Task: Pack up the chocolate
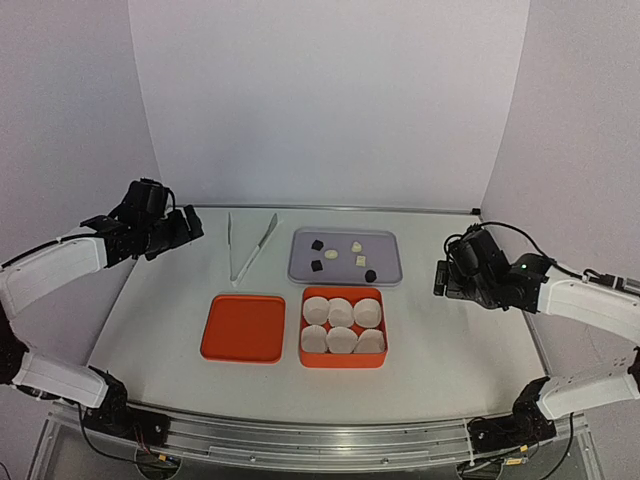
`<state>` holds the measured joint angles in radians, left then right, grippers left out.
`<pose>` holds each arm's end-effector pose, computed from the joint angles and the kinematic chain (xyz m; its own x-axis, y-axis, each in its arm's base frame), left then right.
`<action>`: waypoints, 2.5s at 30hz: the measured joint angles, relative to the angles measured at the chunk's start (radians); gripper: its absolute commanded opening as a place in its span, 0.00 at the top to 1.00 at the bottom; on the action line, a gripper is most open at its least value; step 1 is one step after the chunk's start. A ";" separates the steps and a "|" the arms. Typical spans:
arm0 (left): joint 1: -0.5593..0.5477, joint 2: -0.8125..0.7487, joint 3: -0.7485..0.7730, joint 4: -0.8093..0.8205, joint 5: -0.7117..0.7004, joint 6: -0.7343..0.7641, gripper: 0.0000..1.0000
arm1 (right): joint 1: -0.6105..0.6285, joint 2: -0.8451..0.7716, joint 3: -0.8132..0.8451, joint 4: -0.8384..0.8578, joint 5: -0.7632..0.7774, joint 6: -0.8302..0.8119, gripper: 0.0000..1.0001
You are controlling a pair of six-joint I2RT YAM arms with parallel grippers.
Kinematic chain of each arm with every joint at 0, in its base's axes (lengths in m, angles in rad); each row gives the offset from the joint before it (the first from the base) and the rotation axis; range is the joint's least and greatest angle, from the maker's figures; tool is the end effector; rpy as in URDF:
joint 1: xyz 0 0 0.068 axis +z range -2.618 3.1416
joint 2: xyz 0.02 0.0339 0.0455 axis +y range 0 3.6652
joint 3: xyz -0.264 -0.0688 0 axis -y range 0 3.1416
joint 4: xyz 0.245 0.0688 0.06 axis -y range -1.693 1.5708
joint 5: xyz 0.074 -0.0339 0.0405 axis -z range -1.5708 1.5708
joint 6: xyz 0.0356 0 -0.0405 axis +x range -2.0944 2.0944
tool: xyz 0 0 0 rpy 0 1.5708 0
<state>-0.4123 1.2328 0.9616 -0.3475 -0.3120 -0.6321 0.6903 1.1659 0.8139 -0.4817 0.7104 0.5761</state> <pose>0.2540 -0.0992 0.2922 -0.5187 -0.3869 -0.7624 -0.1911 0.9217 -0.3377 0.1956 0.1315 0.2532 -0.5576 0.0751 -0.8267 0.1896 0.9811 -0.0388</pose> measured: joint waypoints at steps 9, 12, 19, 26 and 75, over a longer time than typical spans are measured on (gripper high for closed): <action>0.127 0.204 0.119 0.022 0.080 0.006 0.00 | 0.000 0.078 0.030 0.000 0.005 -0.027 0.02; 0.137 0.308 0.204 0.026 0.085 0.029 0.00 | 0.000 0.121 0.050 0.002 0.000 -0.035 0.02; 0.137 0.578 0.407 0.041 0.130 0.078 0.02 | 0.000 0.134 0.056 0.002 0.000 -0.034 0.02; 0.137 0.861 0.622 0.029 0.184 0.140 0.15 | 0.000 0.134 0.054 0.002 -0.004 -0.026 0.02; 0.138 0.617 0.579 0.363 0.611 -0.085 1.00 | 0.000 0.145 0.159 0.334 -0.671 -0.114 0.04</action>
<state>-0.2748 1.8496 1.5408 0.0152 0.2994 -0.7167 0.6902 1.3107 0.9733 -0.1474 0.0393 0.4622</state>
